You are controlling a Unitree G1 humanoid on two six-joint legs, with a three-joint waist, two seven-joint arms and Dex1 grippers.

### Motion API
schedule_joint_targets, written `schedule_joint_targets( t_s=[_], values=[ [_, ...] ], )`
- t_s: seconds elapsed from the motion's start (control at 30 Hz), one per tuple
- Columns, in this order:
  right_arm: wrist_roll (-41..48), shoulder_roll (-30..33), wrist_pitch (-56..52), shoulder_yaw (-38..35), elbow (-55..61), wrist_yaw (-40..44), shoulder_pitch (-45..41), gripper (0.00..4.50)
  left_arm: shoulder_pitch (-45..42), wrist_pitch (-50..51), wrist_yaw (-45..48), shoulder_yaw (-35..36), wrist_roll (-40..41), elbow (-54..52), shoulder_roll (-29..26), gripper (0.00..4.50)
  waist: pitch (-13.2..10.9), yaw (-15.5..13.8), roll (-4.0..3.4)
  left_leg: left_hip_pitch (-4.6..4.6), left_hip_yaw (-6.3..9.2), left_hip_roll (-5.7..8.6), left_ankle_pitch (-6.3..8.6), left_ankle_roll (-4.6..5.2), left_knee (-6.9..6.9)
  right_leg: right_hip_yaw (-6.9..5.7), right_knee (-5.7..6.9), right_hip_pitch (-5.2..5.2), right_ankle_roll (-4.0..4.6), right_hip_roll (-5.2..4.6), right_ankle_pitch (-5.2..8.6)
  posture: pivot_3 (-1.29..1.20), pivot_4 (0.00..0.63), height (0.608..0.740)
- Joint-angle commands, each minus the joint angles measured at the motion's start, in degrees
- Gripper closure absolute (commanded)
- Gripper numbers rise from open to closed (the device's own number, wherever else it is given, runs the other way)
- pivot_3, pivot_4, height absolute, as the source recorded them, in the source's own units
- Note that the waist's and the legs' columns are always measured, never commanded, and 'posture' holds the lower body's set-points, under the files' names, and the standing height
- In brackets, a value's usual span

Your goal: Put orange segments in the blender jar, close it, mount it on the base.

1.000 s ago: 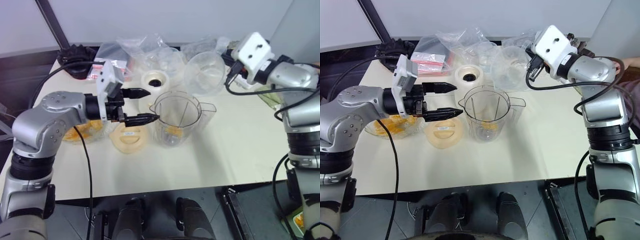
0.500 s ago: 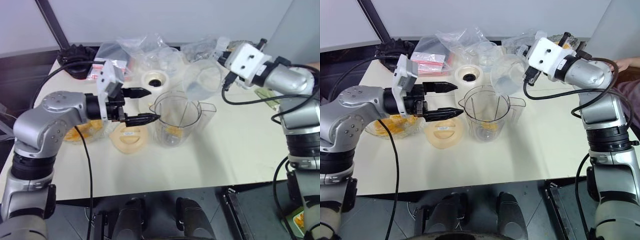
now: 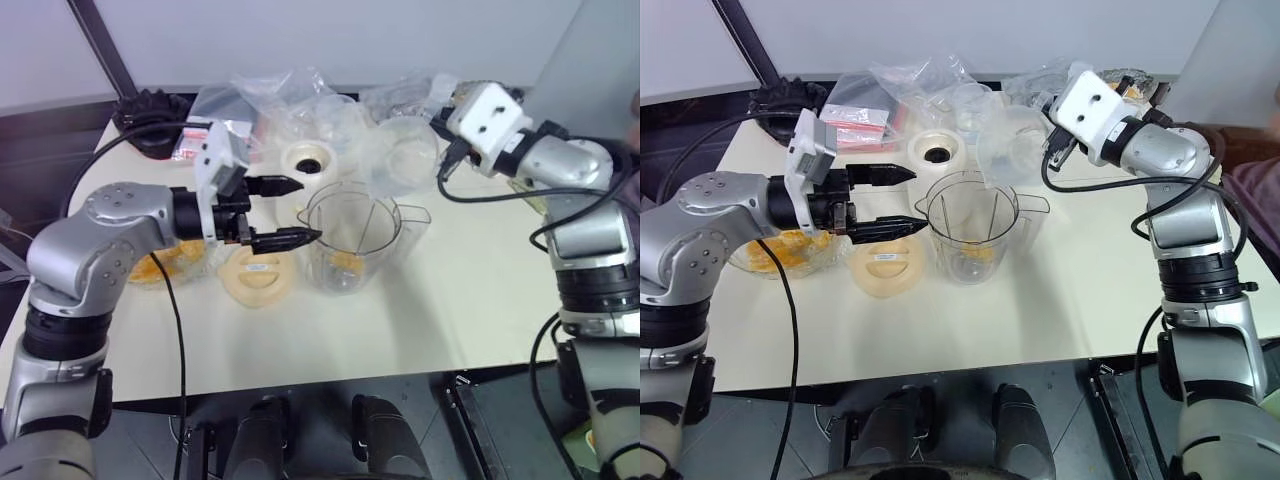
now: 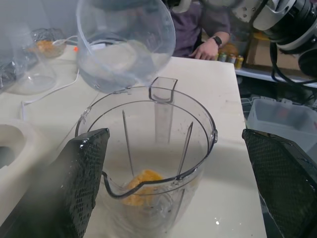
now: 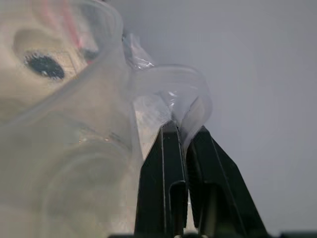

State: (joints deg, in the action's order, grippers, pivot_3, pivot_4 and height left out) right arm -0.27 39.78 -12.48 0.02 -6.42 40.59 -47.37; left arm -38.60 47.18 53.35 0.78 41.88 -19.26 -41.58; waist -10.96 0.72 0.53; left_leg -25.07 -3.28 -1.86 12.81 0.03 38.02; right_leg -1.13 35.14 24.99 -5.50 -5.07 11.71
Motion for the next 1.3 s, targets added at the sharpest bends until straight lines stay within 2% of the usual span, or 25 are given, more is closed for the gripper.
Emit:
schedule_joint_targets(
  t_s=[0.03,0.2,0.3,0.43,0.57,0.73,0.9,1.17,1.3],
  values=[
    [5.05,-0.15,-6.81,-7.07,3.25,-2.86,-1.69,4.48,-0.48,-0.72,0.10,0.39,0.22,-1.43,0.14,0.00,0.00,-0.19,0.00,-0.01,0.00,0.00,0.00,0.00,0.00,0.00,0.00,0.00,0.00,0.00,0.00,0.00,0.150,0.740],
    [11.60,-2.42,-19.29,-17.03,4.53,-10.75,-0.83,4.48,-0.92,-0.22,0.19,0.20,0.97,-1.87,0.90,0.00,0.00,-0.14,0.01,-0.03,0.00,0.01,0.00,0.00,0.01,0.00,-0.01,0.00,0.00,-0.01,0.00,0.00,0.150,0.740],
    [12.60,-3.19,-22.14,-22.72,3.51,-16.91,1.16,4.48,-1.00,0.23,0.36,0.11,1.60,-2.14,1.50,0.00,0.00,-0.17,0.01,-0.03,0.01,0.00,0.00,0.00,0.01,-0.01,0.00,0.00,0.00,-0.01,0.00,0.00,0.150,0.740],
    [11.13,-2.66,-18.47,-27.47,-0.44,-22.89,6.70,4.48,-0.87,0.59,0.35,-0.42,2.06,-2.48,2.16,0.00,0.01,-0.18,0.02,-0.04,0.01,0.02,0.00,0.00,0.01,-0.01,-0.03,-0.02,0.00,-0.01,0.00,0.00,0.150,0.740],
    [9.53,-3.45,-9.57,-31.53,-8.70,-29.55,13.51,4.48,-0.93,0.64,0.60,-0.79,1.98,-2.16,2.32,0.00,0.01,-0.12,0.02,-0.03,0.01,0.02,0.00,0.00,0.02,0.00,-0.03,-0.03,0.00,0.00,0.00,0.00,0.150,0.740],
    [9.89,-4.89,1.81,-31.90,-19.79,-32.00,16.98,4.48,-0.76,0.58,0.77,-1.15,1.70,-1.75,2.21,0.00,0.01,0.73,-0.01,0.02,-0.05,0.02,0.00,0.01,0.01,0.12,0.00,-0.01,0.00,0.03,0.00,0.00,0.150,0.740],
    [9.75,-6.21,9.65,-31.24,-29.75,-36.02,16.41,4.48,0.04,1.36,0.17,-1.04,2.10,-2.55,2.17,0.00,0.01,1.52,-0.01,0.21,-0.08,0.02,0.00,0.01,0.00,0.28,0.08,-0.08,0.00,0.09,-0.01,0.00,0.150,0.740],
    [10.38,-7.70,16.87,-29.90,-44.02,-39.94,12.99,4.48,1.17,2.99,-1.38,-0.39,3.09,-4.41,1.86,0.00,0.01,1.81,-0.01,0.25,-0.18,0.03,0.00,0.01,-0.01,0.41,0.07,-0.09,-0.01,0.09,-0.01,0.00,0.150,0.740],
    [10.68,-7.35,18.73,-29.35,-47.66,-40.11,12.45,4.48,1.32,3.43,-2.04,-0.22,3.46,-4.96,1.84,0.00,0.01,1.74,0.00,0.26,-0.20,0.05,0.00,0.01,-0.01,0.50,0.06,-0.10,-0.01,0.11,0.00,0.00,0.150,0.740]
  ],
)
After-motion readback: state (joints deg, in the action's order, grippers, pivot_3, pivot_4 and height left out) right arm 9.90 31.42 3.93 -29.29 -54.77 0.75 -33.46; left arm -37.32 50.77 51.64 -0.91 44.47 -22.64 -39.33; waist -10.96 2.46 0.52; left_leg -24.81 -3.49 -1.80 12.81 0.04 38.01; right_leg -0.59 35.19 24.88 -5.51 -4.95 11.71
